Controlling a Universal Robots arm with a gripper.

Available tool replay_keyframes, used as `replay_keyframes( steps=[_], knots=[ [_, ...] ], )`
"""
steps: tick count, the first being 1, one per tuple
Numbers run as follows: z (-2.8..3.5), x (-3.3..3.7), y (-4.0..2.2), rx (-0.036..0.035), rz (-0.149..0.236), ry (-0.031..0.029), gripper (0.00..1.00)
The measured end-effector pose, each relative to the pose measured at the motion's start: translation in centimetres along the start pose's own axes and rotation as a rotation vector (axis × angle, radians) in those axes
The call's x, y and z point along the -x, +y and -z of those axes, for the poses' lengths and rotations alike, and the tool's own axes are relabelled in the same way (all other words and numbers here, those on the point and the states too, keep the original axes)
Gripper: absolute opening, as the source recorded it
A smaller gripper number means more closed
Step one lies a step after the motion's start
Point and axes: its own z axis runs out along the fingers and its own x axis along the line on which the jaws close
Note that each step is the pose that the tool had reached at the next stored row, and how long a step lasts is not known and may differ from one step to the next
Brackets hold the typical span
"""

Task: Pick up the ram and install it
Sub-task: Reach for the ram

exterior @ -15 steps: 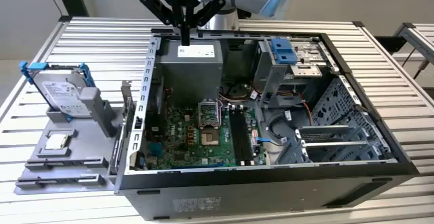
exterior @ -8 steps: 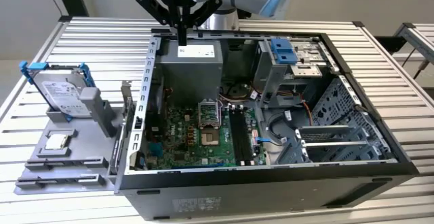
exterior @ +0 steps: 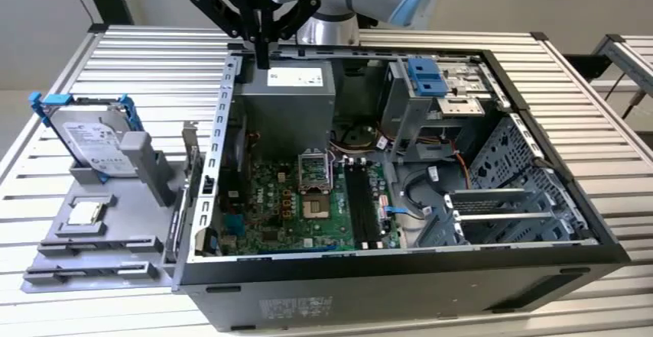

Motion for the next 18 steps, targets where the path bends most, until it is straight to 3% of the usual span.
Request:
replay_keyframes(
  steps=[14,18],
  knots=[
    [0.00,-0.12,-0.01,-0.0001,0.000,0.0000,0.00],
    [0.02,-0.62,-0.04,0.0000,0.000,0.0000,0.00]
  ],
)
